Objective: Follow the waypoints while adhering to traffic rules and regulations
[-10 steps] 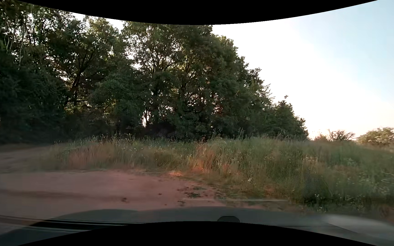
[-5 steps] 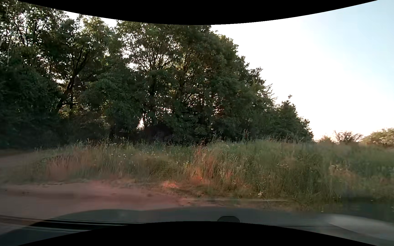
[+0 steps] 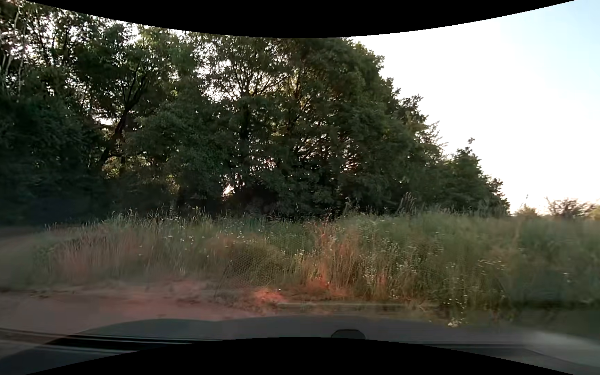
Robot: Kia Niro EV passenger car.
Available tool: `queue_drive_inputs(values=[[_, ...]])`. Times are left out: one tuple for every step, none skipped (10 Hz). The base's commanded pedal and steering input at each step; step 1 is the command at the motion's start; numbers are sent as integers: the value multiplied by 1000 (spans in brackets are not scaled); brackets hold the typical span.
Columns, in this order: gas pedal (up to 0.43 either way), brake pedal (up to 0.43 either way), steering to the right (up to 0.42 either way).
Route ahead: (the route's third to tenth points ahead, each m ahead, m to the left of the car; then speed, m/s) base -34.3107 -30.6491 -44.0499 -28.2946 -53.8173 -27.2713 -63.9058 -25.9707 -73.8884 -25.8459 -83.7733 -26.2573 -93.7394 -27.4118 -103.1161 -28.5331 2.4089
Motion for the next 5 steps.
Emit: queue_drive_inputs(values=[[20,0,-420],[20,0,-469],[20,0,-522],[20,0,-580],[20,0,-624]])
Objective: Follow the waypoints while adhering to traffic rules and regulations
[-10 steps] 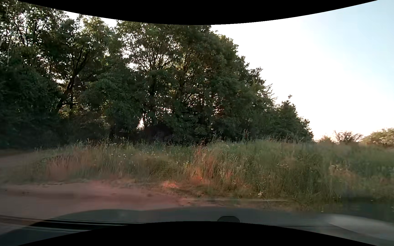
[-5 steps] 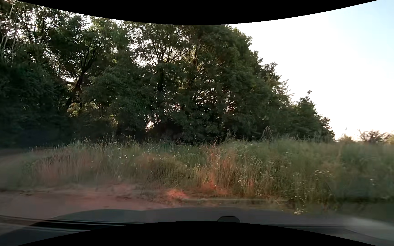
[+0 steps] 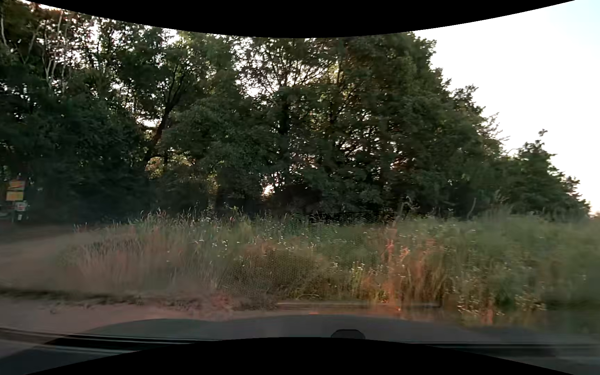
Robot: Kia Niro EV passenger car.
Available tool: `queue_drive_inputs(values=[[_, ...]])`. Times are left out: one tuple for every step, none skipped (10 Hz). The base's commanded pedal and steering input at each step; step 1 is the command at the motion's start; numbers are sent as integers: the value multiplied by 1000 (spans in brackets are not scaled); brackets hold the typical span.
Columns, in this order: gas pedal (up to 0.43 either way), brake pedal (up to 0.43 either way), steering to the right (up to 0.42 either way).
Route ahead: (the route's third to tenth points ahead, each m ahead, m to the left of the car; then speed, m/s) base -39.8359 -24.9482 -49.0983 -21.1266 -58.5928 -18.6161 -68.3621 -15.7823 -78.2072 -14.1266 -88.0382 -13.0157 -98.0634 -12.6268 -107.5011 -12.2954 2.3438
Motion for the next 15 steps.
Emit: queue_drive_inputs(values=[[8,0,-661],[8,0,-706],[8,0,-748],[8,0,-800],[8,0,-843],[8,0,-873],[8,0,-902],[8,0,-914],[0,0,-926],[0,0,-936],[0,0,-949],[0,0,-961],[0,0,-971],[0,0,-976],[0,0,-975]])
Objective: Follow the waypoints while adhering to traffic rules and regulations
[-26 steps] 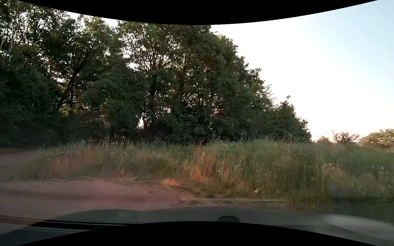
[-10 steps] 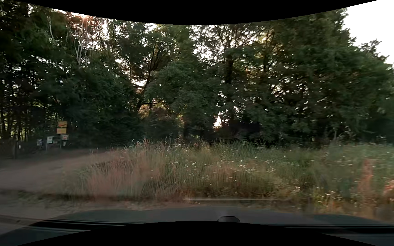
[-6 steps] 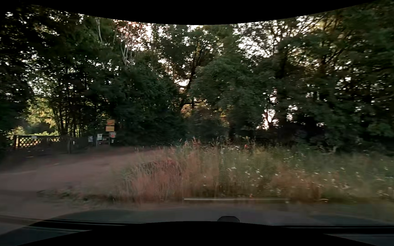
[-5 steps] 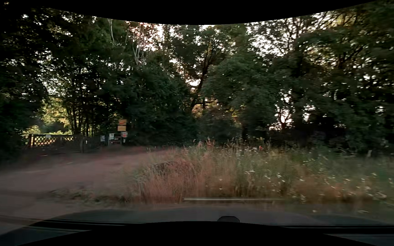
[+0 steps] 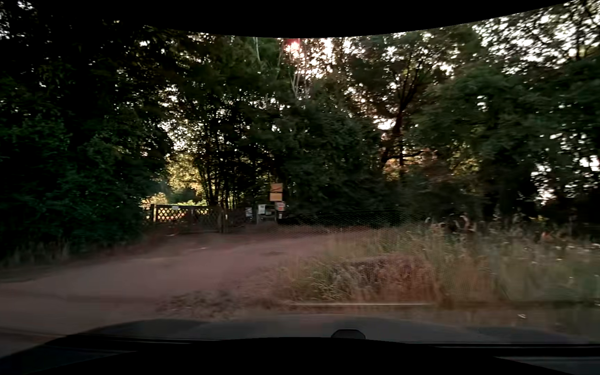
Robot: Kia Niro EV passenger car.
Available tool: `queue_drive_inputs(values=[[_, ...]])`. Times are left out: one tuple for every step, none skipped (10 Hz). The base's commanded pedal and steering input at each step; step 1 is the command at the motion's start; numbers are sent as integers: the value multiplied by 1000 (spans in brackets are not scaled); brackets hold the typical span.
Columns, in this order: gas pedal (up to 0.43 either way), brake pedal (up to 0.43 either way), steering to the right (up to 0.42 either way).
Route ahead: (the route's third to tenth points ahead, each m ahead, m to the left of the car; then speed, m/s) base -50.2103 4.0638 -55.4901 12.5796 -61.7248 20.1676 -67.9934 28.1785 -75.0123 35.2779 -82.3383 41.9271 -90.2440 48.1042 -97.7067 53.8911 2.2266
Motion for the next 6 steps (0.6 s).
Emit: queue_drive_inputs(values=[[0,0,-974],[0,0,-974],[0,0,-974],[0,0,-974],[0,0,-975],[0,6,-974]])
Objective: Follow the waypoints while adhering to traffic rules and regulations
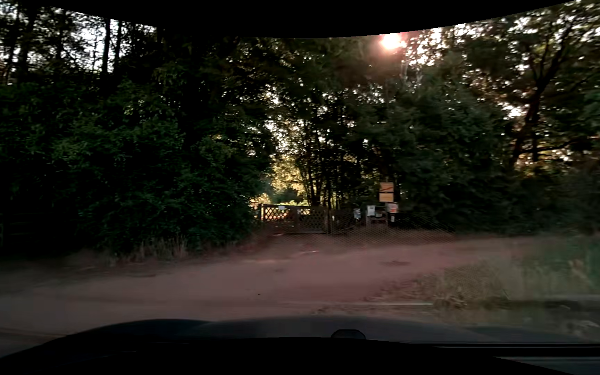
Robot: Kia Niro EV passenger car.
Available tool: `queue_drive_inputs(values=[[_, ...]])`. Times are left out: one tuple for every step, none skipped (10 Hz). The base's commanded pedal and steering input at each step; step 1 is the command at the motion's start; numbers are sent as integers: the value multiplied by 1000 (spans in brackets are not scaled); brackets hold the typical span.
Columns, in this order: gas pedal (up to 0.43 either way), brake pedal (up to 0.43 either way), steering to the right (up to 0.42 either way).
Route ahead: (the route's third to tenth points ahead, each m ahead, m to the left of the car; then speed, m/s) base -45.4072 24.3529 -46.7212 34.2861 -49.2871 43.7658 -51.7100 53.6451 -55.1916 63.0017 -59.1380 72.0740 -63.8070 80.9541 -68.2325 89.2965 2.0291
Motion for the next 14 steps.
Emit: queue_drive_inputs(values=[[0,37,-973],[0,67,-972],[0,79,-972],[0,91,-973],[0,116,-973],[0,140,-973],[0,207,-972],[0,226,-971],[0,238,-970],[0,238,-968],[0,244,-964],[0,244,-954],[0,244,-937],[0,244,-919]])
